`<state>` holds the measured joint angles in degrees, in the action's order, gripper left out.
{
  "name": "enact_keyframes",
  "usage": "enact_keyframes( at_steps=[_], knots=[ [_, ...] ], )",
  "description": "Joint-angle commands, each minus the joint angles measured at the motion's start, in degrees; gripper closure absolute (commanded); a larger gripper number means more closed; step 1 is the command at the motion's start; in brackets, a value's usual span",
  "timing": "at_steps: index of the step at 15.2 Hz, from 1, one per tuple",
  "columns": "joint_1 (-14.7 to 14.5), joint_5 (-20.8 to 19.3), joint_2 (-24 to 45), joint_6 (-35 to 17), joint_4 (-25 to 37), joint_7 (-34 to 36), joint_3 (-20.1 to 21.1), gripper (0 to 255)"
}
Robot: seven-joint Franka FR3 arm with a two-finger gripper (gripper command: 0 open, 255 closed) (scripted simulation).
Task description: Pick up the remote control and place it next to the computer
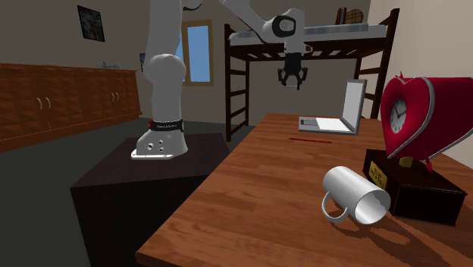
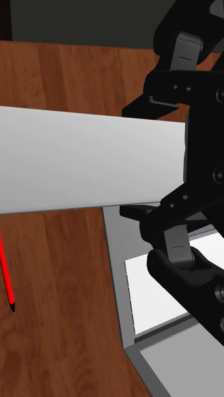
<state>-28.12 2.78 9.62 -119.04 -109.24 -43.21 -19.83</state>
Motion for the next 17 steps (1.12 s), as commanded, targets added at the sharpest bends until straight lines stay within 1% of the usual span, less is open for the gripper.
enact_keyframes(
  at_steps=[1,17],
  knots=[
    [0.00,0.24,0.54,-1.46,-0.90,-0.06,0.08,255],
    [0.70,3.08,6.65,-12.33,-6.03,-1.84,0.90,255]
  ],
)
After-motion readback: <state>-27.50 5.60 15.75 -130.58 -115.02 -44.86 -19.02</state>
